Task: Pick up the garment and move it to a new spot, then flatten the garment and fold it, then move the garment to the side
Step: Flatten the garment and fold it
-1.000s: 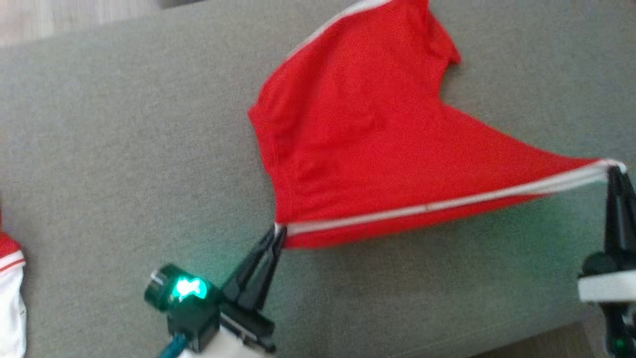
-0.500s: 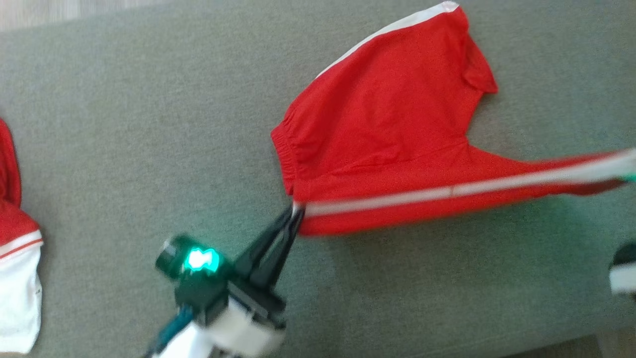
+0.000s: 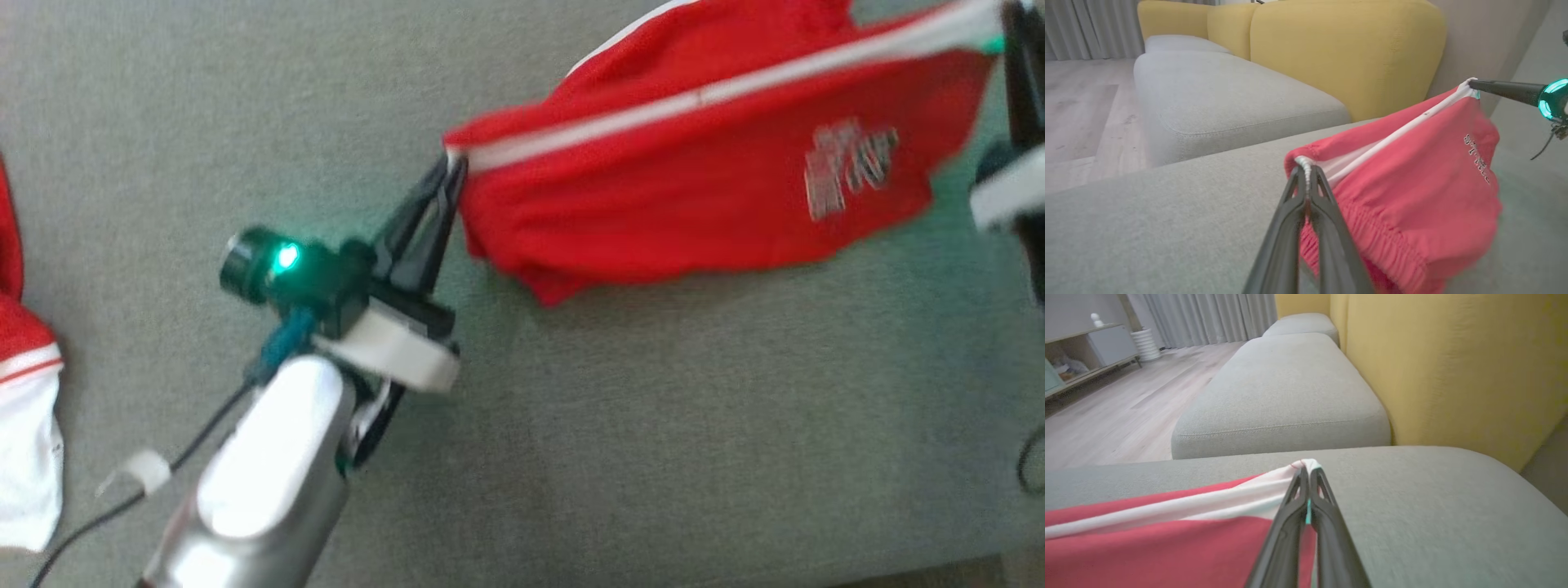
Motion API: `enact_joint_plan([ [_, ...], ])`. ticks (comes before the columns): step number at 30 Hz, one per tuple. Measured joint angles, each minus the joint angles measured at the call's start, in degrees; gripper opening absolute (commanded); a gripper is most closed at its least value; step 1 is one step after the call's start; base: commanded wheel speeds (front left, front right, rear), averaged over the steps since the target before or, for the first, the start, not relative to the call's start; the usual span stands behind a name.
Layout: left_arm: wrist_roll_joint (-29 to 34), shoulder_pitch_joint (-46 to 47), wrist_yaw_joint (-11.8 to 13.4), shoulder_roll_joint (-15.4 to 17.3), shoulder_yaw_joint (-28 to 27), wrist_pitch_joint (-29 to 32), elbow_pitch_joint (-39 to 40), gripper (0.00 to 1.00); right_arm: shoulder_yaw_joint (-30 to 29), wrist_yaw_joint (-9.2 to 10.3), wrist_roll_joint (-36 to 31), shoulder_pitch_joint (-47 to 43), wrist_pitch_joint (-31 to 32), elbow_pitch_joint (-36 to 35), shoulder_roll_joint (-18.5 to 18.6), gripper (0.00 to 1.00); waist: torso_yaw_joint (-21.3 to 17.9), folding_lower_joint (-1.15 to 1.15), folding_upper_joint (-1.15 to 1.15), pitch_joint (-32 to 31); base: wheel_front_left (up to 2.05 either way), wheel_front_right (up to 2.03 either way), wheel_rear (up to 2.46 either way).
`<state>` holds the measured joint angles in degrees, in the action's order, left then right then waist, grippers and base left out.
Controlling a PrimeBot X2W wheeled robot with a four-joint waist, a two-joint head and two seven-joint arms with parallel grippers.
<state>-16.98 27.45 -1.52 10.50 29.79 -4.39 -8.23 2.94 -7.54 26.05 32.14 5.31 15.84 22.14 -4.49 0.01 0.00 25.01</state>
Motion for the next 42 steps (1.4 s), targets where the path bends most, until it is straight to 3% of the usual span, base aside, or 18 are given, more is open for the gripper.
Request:
enact_joint_plan([
  [10,0.9,7.2,1.5,-2.2,-0.3,2.3,-4.4,0.0,9.3,0.0,-0.4,18.3,-1.4,16.4,1.7,0.01,3.0,0.0,0.0,5.0,0.0,0.0,0.0],
  [11,0.9,7.7,1.5,-2.3,-0.3,2.2,-4.9,0.0,10.3,0.0,-0.4,19.8,-1.7,18.1,1.6,0.47,3.3,0.0,0.0,5.4,0.0,0.0,0.0],
  [12,0.9,8.0,1.5,-2.4,-0.3,1.7,-5.4,0.31,11.2,0.0,-0.1,21.1,-2.1,19.8,1.5,1.0,3.5,0.0,0.0,5.8,0.0,0.0,0.0],
  [13,0.9,8.1,1.5,-2.5,-0.3,1.5,-5.8,0.98,11.8,0.0,0.5,22.1,-2.6,21.2,1.3,1.0,3.6,0.0,0.0,6.0,0.0,0.0,0.0],
  [14,0.9,8.1,1.5,-2.7,-0.3,0.9,-6.3,1.0,12.2,0.0,1.2,22.9,-3.4,22.3,1.0,1.0,3.7,0.0,0.0,6.2,0.0,0.0,0.0],
  [19,0.8,7.6,2.7,-3.4,-0.4,-4.0,-7.0,1.0,15.5,0.0,5.6,23.7,-7.4,23.8,1.0,1.0,3.4,-0.02,0.0,5.4,0.0,0.0,0.0],
  [24,3.0,3.6,7.3,-3.6,-1.8,-9.2,-5.1,1.0,17.8,0.0,10.1,22.5,-10.1,22.9,2.3,1.0,2.8,-0.02,0.0,3.3,0.0,0.0,0.0],
  [26,3.8,-0.4,9.8,-4.0,-2.7,-10.1,-1.8,1.0,18.4,0.0,12.3,20.0,-10.3,22.5,3.7,1.0,3.4,-0.02,0.0,2.1,0.0,0.0,0.0],
  [32,7.3,-7.3,13.1,-5.9,-4.2,-10.3,9.5,1.0,17.9,0.0,15.6,16.1,-9.2,25.2,6.1,1.0,7.0,-0.02,0.0,1.0,0.0,0.0,0.0],
  [42,8.5,-12.6,13.9,-7.3,-3.8,-10.4,13.4,1.0,14.5,0.0,15.2,15.8,-6.0,37.6,8.4,1.0,14.9,-0.02,0.0,0.9,0.0,0.0,0.0],
])
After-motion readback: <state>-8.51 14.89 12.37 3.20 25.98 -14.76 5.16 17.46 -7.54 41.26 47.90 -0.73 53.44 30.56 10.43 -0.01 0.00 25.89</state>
